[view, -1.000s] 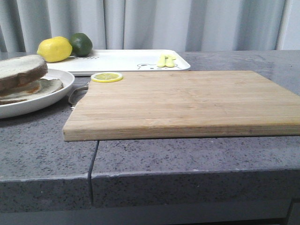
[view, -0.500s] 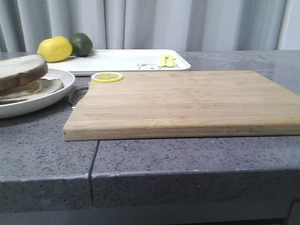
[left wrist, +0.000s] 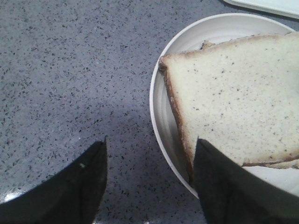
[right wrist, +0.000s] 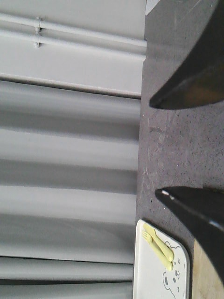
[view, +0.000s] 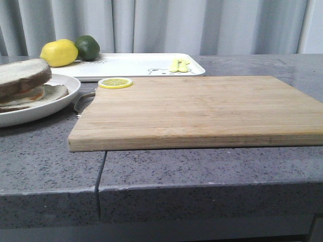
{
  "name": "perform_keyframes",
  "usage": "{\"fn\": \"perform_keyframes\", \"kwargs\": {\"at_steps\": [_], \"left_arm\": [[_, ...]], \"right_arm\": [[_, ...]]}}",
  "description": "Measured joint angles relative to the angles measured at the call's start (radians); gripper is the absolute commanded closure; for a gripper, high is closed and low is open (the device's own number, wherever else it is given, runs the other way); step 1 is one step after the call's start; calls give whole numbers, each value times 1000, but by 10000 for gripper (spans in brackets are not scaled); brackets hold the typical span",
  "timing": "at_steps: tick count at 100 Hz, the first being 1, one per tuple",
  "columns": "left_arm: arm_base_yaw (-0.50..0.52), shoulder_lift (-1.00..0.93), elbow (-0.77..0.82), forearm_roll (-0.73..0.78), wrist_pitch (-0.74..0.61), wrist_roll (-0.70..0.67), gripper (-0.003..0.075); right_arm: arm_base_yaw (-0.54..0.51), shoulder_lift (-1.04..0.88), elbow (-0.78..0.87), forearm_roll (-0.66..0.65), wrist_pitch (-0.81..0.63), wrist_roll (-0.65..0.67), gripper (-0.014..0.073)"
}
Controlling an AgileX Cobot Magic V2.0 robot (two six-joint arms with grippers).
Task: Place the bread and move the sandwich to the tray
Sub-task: 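Move the left gripper to the plate rim and grasp the plate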
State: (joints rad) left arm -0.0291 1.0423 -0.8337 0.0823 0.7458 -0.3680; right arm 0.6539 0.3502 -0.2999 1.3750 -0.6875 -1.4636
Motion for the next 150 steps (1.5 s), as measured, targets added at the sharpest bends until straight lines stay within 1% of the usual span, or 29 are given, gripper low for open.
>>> {"fn": "perform_keyframes", "kwargs": {"at_steps": [81,111,150], "left_arm": [[1,128,-2,9,-51,-8,331],[79,148,-2,9,-55,-10,331],[81,148,-2,7,-77,-10,332]], "right_arm": [[0,0,0,0,0,-2,201],[0,0,0,0,-2,-2,201],[0,0,0,0,-2,-2,201]]}}
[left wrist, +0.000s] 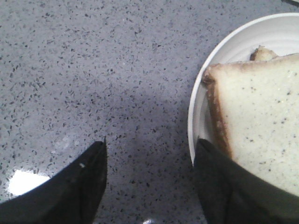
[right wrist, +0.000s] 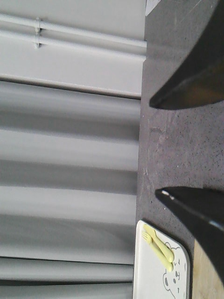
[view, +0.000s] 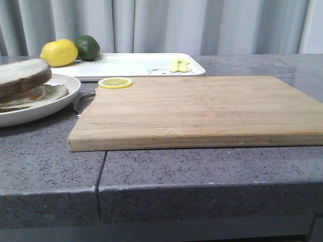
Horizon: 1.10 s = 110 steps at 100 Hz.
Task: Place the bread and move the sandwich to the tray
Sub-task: 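Move the left gripper to the plate rim and grasp the plate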
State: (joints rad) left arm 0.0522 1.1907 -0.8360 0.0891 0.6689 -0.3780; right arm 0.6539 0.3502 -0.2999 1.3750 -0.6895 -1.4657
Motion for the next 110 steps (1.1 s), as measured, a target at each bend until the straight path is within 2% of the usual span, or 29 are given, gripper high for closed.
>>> {"fn": "perform_keyframes", "kwargs": {"at_steps": [55,110], "left_arm": [[0,4,0,-75,-23,59,332],[0,133,0,-108,-38,61,332]], "right_arm": [[0,0,0,0,0,0,201],[0,0,0,0,0,0,201]]}}
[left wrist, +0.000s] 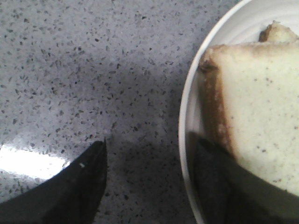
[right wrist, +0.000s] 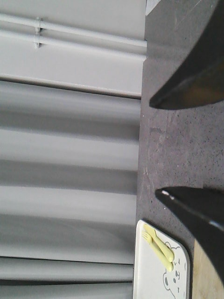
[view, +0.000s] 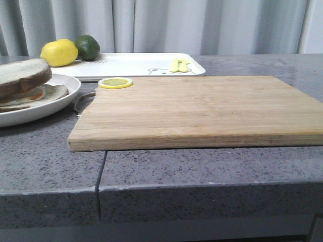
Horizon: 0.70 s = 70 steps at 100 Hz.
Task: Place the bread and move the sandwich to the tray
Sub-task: 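Move the left gripper to the plate rim and grasp the plate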
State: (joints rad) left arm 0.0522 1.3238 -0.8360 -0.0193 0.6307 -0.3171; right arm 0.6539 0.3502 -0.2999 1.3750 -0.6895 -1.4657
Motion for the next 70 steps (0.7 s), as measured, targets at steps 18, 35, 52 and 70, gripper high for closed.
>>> {"fn": "perform_keyframes", "kwargs": {"at_steps": [18,35,52,70], "left_arm": [[0,41,-5,-23,-20,2,332],[0,62,-14,-27,-40,10,332],[0,64,-14,-29,-46,10,415],[0,64,-14,-55,-50,10,669]], "right_arm": [[0,0,0,0,0,0,201],[0,0,0,0,0,0,201],[0,0,0,0,0,0,201],[0,0,0,0,0,0,201]]}}
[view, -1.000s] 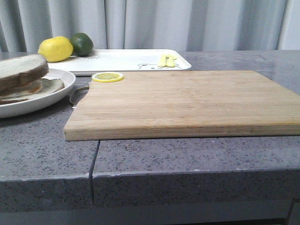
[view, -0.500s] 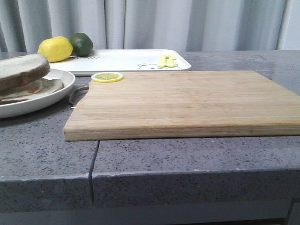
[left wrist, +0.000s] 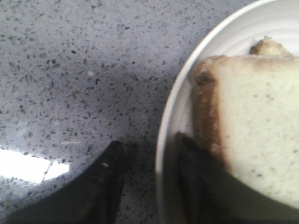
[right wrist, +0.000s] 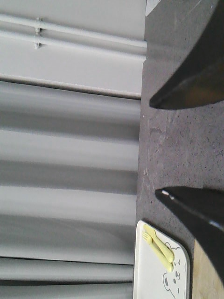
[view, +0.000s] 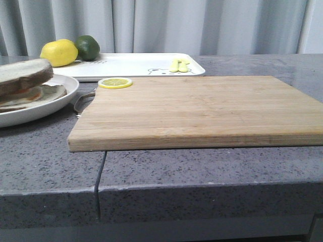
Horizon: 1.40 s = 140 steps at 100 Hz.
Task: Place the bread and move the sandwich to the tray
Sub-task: 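Move the left gripper to the plate rim and grasp the plate, then lift the sandwich plate with the left gripper and carry it over the tray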
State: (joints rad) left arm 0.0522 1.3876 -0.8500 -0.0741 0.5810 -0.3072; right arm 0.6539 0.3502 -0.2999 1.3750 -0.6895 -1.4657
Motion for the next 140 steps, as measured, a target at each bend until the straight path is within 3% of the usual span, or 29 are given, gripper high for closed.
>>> {"fn": "perform_keyframes", "kwargs": {"at_steps": [6,100,140], "left_arm": [[0,0,0,-2,-1,0,738],[0,-80,-36,-70,39,8,739],[2,-84,-108,-269,51,151,739]], "right_arm": [[0,0,0,0,0,0,201],[0,0,0,0,0,0,201],[0,0,0,0,0,0,201]]}}
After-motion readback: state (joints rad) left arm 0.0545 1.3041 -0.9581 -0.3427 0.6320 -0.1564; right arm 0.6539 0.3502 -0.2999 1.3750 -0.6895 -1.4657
